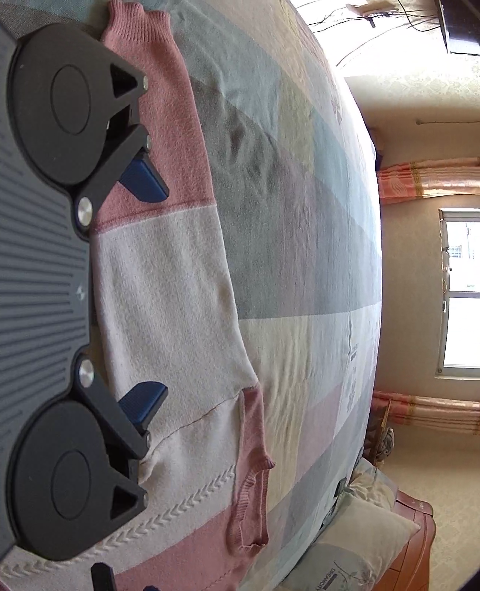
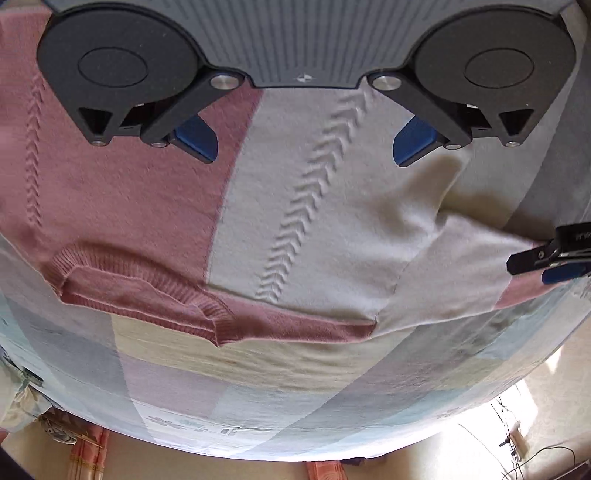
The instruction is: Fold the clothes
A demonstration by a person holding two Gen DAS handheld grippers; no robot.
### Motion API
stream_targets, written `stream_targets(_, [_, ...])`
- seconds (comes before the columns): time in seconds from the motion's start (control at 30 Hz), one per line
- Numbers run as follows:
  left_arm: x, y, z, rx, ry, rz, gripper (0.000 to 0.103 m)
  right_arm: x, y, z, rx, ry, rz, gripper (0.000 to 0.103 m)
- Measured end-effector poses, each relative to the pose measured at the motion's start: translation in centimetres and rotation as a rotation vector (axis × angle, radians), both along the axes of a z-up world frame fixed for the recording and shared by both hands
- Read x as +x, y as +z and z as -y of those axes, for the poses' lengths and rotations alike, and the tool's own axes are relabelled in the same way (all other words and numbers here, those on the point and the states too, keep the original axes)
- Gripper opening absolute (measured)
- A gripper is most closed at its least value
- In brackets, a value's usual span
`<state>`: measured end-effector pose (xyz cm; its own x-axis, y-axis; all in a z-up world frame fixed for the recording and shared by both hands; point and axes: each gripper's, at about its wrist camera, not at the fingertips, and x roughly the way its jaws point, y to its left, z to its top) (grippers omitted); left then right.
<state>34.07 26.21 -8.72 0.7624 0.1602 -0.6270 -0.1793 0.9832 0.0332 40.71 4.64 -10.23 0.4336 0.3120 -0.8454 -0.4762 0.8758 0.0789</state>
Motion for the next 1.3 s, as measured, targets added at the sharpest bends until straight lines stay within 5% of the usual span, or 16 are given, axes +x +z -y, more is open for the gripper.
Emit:
stream_targets(0.13, [0.9, -1.6, 0.5, -0.011, -0.008, -0.104, 0.102, -5.7, -1.1, 4.5, -0.072, -0.082, -0.001, 0.103])
stream_targets(0.3, [-0.8, -1.2, -2.6, -0.13, 0.019, -0.141, 0.102, -9.0, -2.0, 6.6, -0.029, -0.13, 0.044, 0.103])
stream_targets(0.53, [-2.6, 0.1, -7.8, -0.275, 0.16, -0.034, 0.102, -9.2, -2.2, 6.3, -0.014, -0.173, 0.082, 0.103])
stream_targets(0.67, [-1.2, -1.5, -7.8, -0.292, 0.113, -0.07, 0.102, -9.4, -2.4, 6.1, -0.015, -0.193, 0.111, 0.103])
stream_targets(0.77, [-1.8, -1.4, -8.8, -0.22, 0.213, -0.087, 0.102, -9.7, -2.5, 6.1, -0.01, -0.201, 0.132, 0.103])
stream_targets(0.87, [-3.3, -1.3, -11.4, -0.271, 0.298, -0.044, 0.102, -10.0, -2.6, 6.3, 0.002, -0.202, 0.147, 0.103])
stream_targets(1.1, [-6.0, 0.0, -15.6, -0.531, 0.278, 0.134, 0.102, -10.4, -2.7, 6.3, 0.008, -0.211, 0.17, 0.103])
stream_targets(1.3, [-4.9, 0.4, -18.9, -0.562, 0.296, 0.185, 0.102, -11.0, -2.8, 6.4, 0.017, -0.22, 0.192, 0.103])
